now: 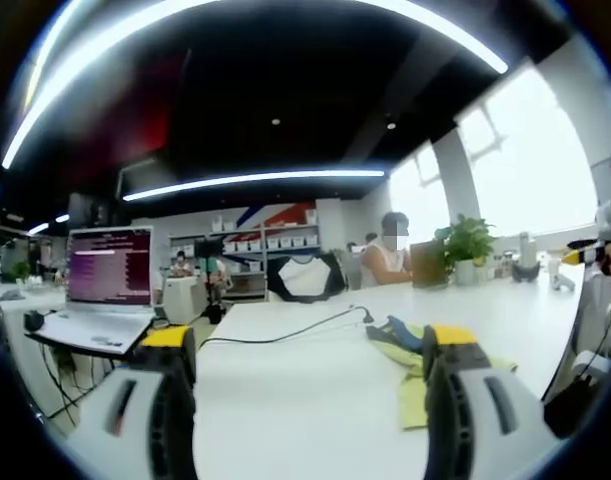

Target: Fold the garment on the visible template until the final outline fits inside the template.

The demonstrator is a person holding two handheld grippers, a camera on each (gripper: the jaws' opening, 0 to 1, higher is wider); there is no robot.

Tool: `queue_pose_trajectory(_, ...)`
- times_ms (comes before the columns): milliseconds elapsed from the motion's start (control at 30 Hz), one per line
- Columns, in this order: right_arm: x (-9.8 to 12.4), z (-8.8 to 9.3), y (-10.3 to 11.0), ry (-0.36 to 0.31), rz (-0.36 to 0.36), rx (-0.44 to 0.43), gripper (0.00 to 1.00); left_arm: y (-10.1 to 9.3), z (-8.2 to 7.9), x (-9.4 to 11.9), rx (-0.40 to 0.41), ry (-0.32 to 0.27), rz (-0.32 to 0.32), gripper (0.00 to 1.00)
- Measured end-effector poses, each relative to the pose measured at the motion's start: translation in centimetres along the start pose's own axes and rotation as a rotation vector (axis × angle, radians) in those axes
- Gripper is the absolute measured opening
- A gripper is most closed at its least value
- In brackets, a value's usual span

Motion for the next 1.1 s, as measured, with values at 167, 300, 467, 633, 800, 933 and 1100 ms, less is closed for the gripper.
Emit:
queue_pose_trajectory(167, -0.2, -0.4, 0.3, -0.01, 0.0, 0.015, 1.0, -0.1, -0.1, -0.2, -0.008, -0.004, 0.0, 1.0)
queue_pose_trajectory(300, -0.7, -0.2, 0.9, -0.004, -0.002, 0.003, 1.0, -0.6, 0.3, -0.6, -0.007, 0.013, 0.028, 1.0)
queue_pose_trajectory(467, -0.4, -0.2, 1.6, 0.006, -0.04, 0.004, 1.0, -1.1, 0.6, -0.5, 0.012, 0.021, 0.052, 1.0)
queue_pose_trajectory(633, -0.4, 0.1, 2.0, 0.039, -0.058, 0.014, 1.0, -2.0, 0.5, 0.1, 0.008, 0.019, 0.07, 1.0)
queue_pose_trajectory(800, -0.9, 0.3, 2.8, 0.06, -0.071, 0.017, 1.0, -2.6, 0.5, 0.1, -0.01, 0.01, 0.088, 1.0)
queue_pose_trajectory(933, -0.9, 0.0, 4.1, 0.055, -0.103, 0.018, 1.0, -2.5, 0.6, -0.1, -0.058, 0.025, 0.081, 1.0)
queue_pose_trajectory(1100, -1.4, -0.5, 6.0, 0.045, -0.151, 0.023, 1.0, -1.7, 1.2, 0.0, -0.024, 0.048, 0.07, 1.0)
Point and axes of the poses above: the point that each gripper's makers call its tool centre point, and the gripper's own axes: x roughly backward along the fingers, y roughly to its left, z roughly out of its underside, the point moved 7 cm from there along x, roughly backward along the fingers, and after that the axes turned 5 degrees about x, right-handed, at the moved point
